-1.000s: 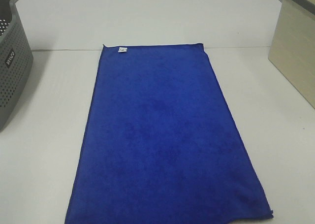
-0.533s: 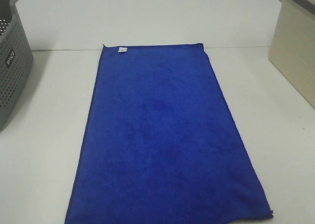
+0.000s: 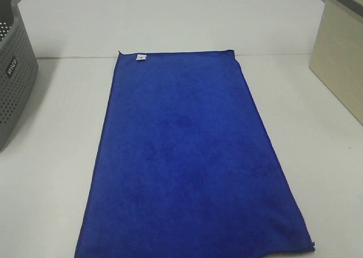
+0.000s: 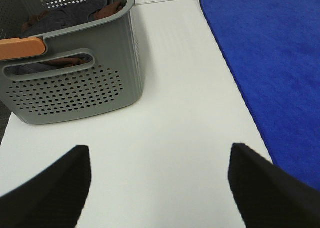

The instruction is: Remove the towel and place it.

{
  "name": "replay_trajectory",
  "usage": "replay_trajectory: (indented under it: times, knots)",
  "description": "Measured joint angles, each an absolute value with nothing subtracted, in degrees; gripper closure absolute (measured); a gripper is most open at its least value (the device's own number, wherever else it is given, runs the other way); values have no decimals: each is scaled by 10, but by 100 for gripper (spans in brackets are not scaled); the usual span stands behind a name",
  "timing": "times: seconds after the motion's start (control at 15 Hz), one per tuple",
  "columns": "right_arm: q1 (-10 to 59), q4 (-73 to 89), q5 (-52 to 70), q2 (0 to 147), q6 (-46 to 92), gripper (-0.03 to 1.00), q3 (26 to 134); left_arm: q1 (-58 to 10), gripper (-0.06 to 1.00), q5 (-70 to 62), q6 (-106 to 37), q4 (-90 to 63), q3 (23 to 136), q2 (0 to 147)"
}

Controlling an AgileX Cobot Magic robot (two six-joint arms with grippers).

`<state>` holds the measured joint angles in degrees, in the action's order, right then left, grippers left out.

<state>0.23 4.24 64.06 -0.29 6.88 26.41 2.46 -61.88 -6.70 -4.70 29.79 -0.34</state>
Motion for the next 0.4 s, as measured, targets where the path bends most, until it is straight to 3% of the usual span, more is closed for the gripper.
replay_trajectory:
  times: [0.4]
  knots:
    - [2,44,641,-3,69,19,264,25,22,-619,-68,-47,298,-3]
